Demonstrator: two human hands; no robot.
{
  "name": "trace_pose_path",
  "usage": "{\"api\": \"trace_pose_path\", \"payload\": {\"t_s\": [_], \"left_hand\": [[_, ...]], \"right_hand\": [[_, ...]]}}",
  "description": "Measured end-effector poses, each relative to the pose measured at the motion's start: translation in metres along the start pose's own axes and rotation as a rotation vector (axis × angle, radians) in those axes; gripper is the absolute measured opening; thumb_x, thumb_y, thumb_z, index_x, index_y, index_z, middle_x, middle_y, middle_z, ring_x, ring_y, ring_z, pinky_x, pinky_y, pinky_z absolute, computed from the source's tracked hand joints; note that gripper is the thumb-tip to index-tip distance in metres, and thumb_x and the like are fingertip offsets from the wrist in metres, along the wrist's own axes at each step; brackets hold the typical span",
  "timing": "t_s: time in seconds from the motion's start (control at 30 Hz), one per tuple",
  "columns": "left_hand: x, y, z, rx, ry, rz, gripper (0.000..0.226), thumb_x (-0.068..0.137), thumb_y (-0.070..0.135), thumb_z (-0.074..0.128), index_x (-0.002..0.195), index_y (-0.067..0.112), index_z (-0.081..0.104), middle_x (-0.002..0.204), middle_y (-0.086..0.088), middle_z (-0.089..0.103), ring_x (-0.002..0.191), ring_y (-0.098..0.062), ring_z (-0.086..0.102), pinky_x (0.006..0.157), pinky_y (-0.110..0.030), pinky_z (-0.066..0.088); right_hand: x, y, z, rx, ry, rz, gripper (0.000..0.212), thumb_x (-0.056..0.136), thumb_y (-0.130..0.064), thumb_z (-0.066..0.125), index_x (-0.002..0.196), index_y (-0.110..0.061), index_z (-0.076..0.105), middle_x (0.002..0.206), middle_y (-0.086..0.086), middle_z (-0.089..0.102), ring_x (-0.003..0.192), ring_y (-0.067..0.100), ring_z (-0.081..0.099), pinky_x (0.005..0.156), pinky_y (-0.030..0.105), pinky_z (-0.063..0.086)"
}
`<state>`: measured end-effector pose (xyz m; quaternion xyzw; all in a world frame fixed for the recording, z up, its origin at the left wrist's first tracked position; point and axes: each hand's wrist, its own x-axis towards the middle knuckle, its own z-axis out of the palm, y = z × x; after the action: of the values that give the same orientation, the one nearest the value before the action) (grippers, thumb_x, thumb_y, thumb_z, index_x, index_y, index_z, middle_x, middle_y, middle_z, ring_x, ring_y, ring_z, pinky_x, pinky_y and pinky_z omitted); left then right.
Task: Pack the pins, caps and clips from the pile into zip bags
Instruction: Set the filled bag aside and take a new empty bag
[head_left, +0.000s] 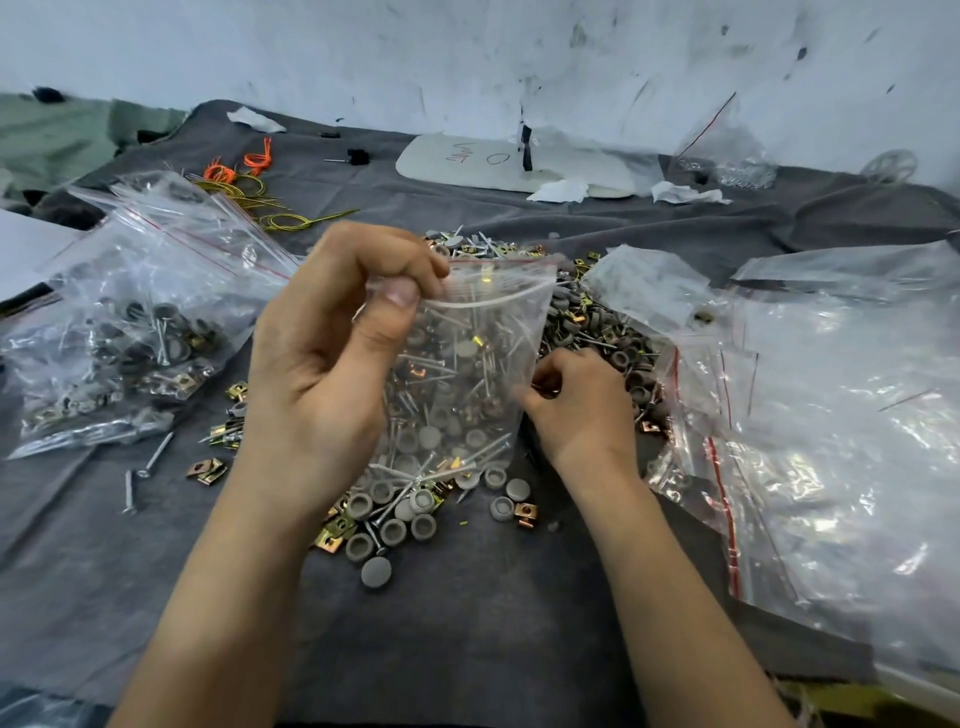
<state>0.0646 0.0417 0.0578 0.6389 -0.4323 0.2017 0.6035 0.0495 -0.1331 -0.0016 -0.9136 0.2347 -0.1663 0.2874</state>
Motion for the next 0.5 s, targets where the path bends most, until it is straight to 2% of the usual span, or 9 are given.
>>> {"api": "trace_pose_path", "payload": {"t_s": [0.13, 0.3, 0.37, 0.43, 0.5], "left_hand": [[-0.001, -0.002, -0.001, -0.006, 0.009, -0.018, 0.026, 0.096, -0.003, 0.04, 0.094, 0.02, 0.051, 0.099, -0.009, 0.058, 0.101, -0.011, 0.058, 0.088, -0.031, 0.042], [-0.001, -0.003, -0.003, -0.001, 0.013, -0.021, 0.026, 0.096, -0.003, 0.041, 0.094, 0.02, 0.052, 0.099, -0.006, 0.059, 0.1, -0.009, 0.057, 0.088, -0.028, 0.041], [-0.001, -0.004, -0.004, -0.011, 0.006, -0.025, 0.023, 0.097, 0.002, 0.042, 0.091, 0.021, 0.052, 0.099, -0.003, 0.058, 0.1, -0.011, 0.057, 0.088, -0.031, 0.042], [0.0, -0.004, -0.004, -0.008, -0.013, -0.021, 0.018, 0.097, 0.009, 0.042, 0.089, 0.021, 0.053, 0.099, -0.001, 0.059, 0.1, -0.015, 0.057, 0.087, -0.034, 0.043], [0.001, -0.003, -0.003, 0.006, -0.042, -0.014, 0.017, 0.097, 0.012, 0.043, 0.089, 0.022, 0.054, 0.099, -0.002, 0.059, 0.099, -0.02, 0.057, 0.087, -0.038, 0.044]], "right_hand": [[0.001, -0.001, 0.005, 0.012, -0.012, -0.012, 0.022, 0.086, -0.029, 0.07, 0.076, -0.025, 0.051, 0.091, -0.003, 0.046, 0.087, 0.018, 0.051, 0.073, 0.026, 0.036], [0.001, 0.004, -0.005, 0.083, 0.018, -0.051, 0.011, 0.088, -0.021, 0.067, 0.08, -0.021, 0.059, 0.098, -0.001, 0.051, 0.081, 0.012, 0.05, 0.074, 0.019, 0.037], [-0.001, 0.002, -0.015, 0.221, 0.09, -0.066, 0.013, 0.087, -0.018, 0.067, 0.078, -0.02, 0.059, 0.095, -0.002, 0.056, 0.076, 0.009, 0.054, 0.071, 0.013, 0.041], [-0.006, -0.001, -0.031, 0.447, 0.16, -0.073, 0.016, 0.086, -0.016, 0.068, 0.075, -0.024, 0.06, 0.084, -0.005, 0.064, 0.073, 0.007, 0.061, 0.07, 0.02, 0.05], [-0.013, -0.008, -0.05, 0.683, 0.198, -0.132, 0.018, 0.085, -0.012, 0.069, 0.078, -0.027, 0.06, 0.075, -0.006, 0.067, 0.067, 0.002, 0.061, 0.064, 0.019, 0.05]]}}
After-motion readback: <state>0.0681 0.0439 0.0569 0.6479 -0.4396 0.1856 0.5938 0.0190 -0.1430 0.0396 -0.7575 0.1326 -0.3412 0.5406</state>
